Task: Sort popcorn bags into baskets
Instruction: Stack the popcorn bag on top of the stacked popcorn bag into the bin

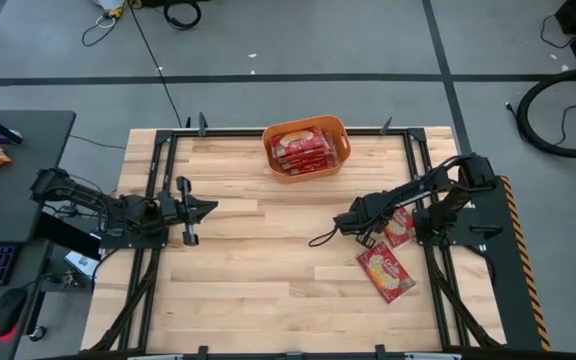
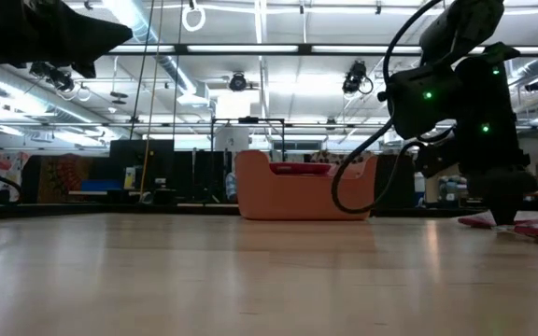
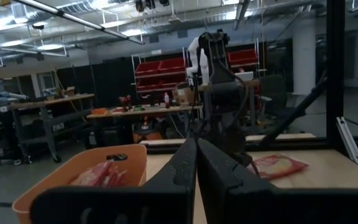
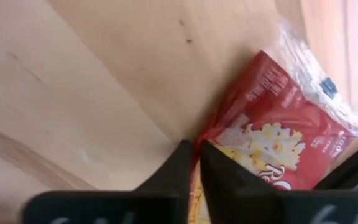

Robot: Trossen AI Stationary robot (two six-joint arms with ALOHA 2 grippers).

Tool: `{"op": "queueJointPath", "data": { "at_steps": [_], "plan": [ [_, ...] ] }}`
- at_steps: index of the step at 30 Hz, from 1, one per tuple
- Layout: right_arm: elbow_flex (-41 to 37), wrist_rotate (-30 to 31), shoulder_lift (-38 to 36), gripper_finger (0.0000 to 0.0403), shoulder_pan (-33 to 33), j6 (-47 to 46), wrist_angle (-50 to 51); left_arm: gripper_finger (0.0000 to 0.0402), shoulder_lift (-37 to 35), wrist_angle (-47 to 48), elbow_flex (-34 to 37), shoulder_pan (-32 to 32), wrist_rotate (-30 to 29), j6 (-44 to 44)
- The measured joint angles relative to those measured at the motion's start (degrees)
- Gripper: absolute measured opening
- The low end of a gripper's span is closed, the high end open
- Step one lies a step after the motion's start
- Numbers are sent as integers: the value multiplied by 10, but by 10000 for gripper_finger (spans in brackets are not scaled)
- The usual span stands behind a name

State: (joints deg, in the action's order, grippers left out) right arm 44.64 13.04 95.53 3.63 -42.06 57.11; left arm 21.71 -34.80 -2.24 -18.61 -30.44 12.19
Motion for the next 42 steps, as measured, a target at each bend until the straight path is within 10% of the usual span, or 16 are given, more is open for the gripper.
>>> {"op": "queueJointPath", "data": {
  "at_steps": [31, 42],
  "plan": [
    [279, 184, 1, 4, 70, 268, 15, 18, 0, 12, 0, 0, 0, -6],
    [198, 153, 27, 118, 68, 180, -63, 18, 0, 13, -1, 0, 0, -11]
  ]
}}
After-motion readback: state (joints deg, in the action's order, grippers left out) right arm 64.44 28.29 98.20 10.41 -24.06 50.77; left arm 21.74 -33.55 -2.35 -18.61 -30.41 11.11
